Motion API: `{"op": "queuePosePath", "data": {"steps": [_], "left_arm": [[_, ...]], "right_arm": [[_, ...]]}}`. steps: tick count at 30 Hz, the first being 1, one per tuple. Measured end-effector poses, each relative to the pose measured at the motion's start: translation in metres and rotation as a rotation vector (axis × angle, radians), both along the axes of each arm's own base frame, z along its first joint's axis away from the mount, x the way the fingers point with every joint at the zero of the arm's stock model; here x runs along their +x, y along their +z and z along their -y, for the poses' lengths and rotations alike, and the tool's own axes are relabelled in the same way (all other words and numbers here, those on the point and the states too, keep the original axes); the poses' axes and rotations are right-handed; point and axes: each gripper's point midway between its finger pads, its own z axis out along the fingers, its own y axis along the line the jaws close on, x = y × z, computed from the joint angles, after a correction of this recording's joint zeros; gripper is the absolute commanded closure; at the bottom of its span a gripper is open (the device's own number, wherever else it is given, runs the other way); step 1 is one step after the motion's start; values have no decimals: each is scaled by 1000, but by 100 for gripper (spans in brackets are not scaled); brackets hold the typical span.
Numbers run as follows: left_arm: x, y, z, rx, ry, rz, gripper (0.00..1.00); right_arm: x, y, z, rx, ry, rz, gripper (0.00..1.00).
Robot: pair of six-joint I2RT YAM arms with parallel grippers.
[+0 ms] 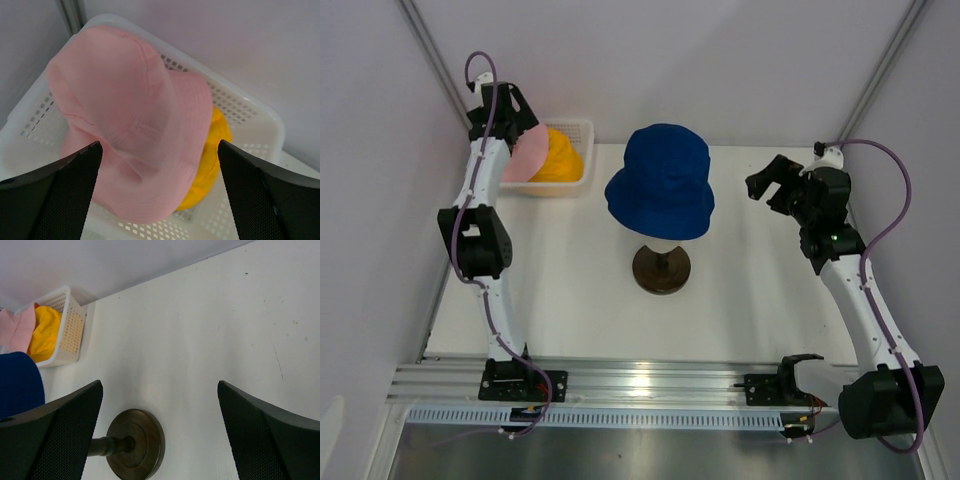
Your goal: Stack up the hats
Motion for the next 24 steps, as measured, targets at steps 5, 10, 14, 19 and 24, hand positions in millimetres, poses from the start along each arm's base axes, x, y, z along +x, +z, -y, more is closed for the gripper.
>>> {"op": "queuePosePath", "data": {"steps": [5, 10, 14, 19, 24], "left_arm": [[-6, -23, -14, 40, 72, -71, 3], [-6, -23, -21, 49, 110, -66, 18], [-2, -33, -20, 6, 115, -52, 21], [-7, -57, -20, -43, 119, -84, 31], [-2, -54, -19, -91, 120, -52, 86]], "right_arm": [[7, -9, 2, -10, -8, -21, 1], [16, -9, 2, -7, -9, -9, 1], [22, -8, -2, 20, 1, 1, 0], [28, 0, -10, 60, 32, 30, 1], [31, 6, -15, 83, 51, 51, 1]]}}
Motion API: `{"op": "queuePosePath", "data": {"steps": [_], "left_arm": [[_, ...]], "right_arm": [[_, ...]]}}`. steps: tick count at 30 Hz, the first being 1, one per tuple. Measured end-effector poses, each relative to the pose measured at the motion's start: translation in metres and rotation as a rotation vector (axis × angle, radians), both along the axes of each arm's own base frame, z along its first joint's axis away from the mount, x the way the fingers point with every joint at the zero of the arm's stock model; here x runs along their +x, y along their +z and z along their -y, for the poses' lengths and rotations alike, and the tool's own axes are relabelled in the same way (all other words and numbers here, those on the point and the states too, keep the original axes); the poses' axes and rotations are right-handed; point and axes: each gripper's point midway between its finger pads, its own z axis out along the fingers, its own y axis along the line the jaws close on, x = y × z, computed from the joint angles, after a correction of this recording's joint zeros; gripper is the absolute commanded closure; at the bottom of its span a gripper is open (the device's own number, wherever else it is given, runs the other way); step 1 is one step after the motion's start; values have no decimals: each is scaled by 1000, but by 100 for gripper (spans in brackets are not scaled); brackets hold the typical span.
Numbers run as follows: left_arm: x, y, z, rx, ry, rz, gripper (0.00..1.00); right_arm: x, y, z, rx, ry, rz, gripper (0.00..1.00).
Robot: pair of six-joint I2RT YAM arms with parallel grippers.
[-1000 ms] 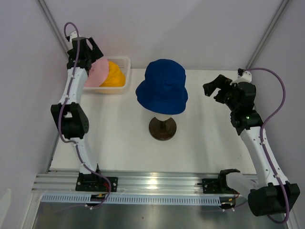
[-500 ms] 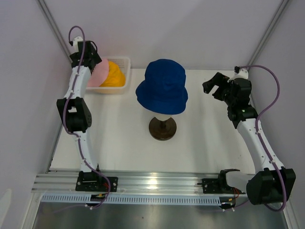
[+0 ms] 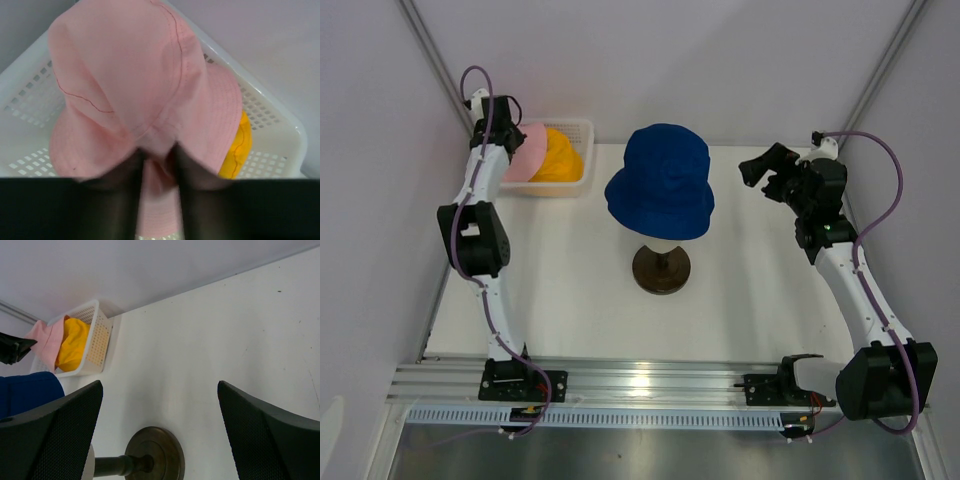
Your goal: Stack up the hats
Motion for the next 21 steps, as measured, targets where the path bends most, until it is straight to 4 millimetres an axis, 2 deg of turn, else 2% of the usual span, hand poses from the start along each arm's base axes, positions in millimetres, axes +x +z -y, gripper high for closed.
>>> {"op": "queuePosePath", "data": {"steps": [1, 2, 7, 9, 11, 14, 17, 21], "left_arm": [[1, 0, 0, -14, 3, 8, 96], [2, 0, 0, -20, 4, 15, 99], [2, -3, 3, -61, -36, 46, 99], [0, 5, 7, -84, -75, 61, 99], [-1, 23, 16, -109, -130, 95, 99], [-9, 70, 35, -146, -237, 169, 99], [-26, 137, 60, -164, -363, 269, 99], [-74, 254, 106, -120, -574, 461, 99]], "right_arm": [[0, 2, -1, 4, 2, 6, 0], [1, 3, -1, 10, 3, 11, 1], [2, 11, -4, 36, 14, 35, 1], [2, 14, -6, 46, 20, 44, 0], [2, 17, -7, 57, 20, 51, 1], [4, 28, -5, 80, 5, 62, 0], [5, 55, -4, 109, -4, 107, 1], [2, 96, -8, 143, 19, 194, 1]]}}
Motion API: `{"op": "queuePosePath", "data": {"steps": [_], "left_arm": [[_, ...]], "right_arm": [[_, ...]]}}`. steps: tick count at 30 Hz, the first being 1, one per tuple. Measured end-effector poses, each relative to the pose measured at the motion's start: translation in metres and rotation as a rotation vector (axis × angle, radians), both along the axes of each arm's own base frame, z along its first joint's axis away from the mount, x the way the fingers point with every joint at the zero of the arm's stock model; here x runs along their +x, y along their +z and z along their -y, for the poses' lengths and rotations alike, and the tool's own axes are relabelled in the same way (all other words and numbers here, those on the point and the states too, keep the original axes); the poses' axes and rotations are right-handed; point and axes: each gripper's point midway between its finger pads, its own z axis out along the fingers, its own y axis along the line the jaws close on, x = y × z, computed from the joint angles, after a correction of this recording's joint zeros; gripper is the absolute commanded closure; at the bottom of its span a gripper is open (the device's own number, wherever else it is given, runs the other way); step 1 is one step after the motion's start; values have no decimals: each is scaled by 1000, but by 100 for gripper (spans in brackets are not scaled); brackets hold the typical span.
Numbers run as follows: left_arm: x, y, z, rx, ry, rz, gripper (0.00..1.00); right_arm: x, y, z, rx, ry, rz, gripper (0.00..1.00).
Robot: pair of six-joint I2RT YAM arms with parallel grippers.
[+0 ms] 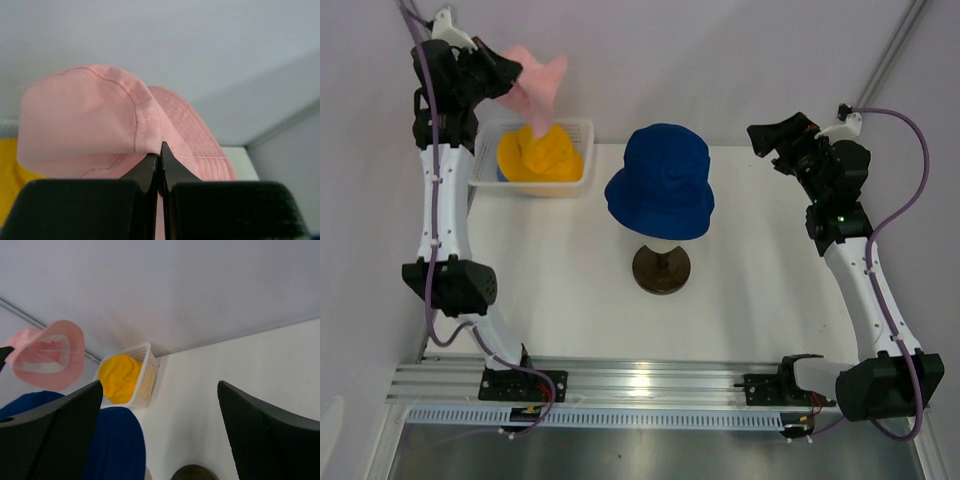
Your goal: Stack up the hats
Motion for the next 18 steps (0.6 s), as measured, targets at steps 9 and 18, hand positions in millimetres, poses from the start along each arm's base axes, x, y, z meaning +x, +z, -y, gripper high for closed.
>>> {"op": "queuePosePath", "data": {"steps": [9, 18], "left_arm": [[-152, 147, 122, 110, -482, 360, 99], [-218, 132, 203, 172, -792, 360, 99]], "right_arm": [[-35, 46, -13, 56, 94, 108, 1], [-85, 79, -21, 131, 168, 187, 1]]}}
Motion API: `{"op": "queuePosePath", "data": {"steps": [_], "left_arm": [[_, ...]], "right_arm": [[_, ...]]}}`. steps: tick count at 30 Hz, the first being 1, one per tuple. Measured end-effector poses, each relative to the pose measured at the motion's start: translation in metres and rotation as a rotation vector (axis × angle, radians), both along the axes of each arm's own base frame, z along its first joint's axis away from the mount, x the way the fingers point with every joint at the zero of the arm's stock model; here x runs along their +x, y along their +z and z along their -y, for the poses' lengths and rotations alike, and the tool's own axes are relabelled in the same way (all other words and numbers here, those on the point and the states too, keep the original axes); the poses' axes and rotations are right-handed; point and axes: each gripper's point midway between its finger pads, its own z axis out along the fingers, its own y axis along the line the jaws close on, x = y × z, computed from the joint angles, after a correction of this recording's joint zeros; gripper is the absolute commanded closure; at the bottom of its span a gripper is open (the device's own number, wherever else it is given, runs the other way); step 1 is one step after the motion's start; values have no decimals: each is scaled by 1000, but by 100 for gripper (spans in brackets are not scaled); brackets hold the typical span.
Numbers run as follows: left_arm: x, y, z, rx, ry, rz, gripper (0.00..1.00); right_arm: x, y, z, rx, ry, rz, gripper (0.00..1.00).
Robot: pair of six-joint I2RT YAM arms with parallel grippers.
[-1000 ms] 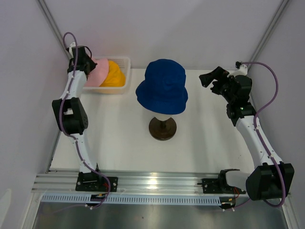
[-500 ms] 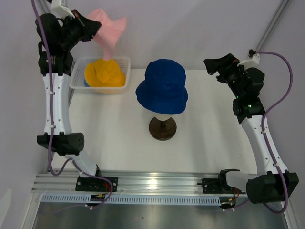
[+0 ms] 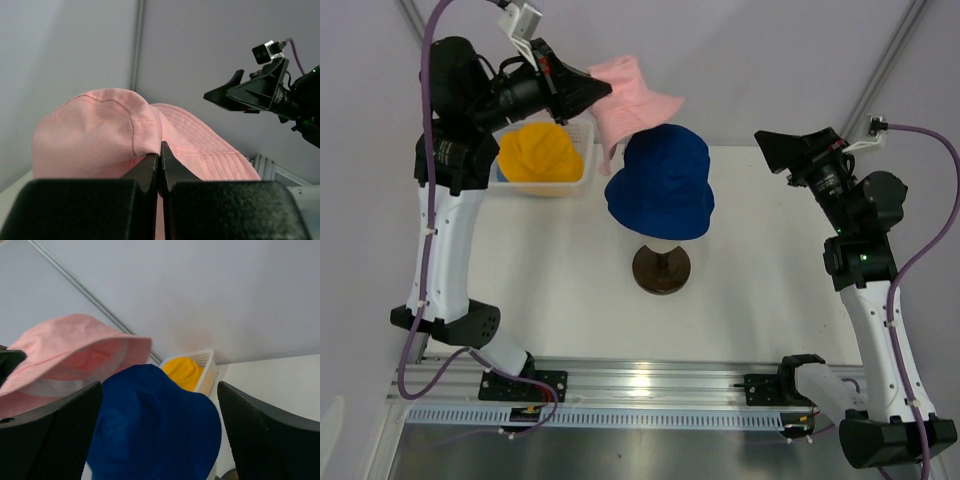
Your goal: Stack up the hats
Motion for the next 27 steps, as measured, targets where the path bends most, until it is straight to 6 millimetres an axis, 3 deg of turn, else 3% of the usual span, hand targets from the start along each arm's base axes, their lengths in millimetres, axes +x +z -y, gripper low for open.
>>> {"op": "queuePosePath", "data": {"steps": [6, 10, 19, 27], "left_arm": [[-26, -12, 41, 26, -117, -31, 99], [-37, -21, 64, 53, -170, -33, 99], [-48, -45, 86, 143, -191, -24, 99], [-65, -58, 103, 206, -212, -9, 99]], "right_arm": [[-30, 5, -4, 107, 57, -14, 1], [-34, -11, -10, 192, 108, -83, 1], [-25, -50, -18, 339, 162, -224, 1], [-33, -42, -33, 373, 219, -210, 0]]}}
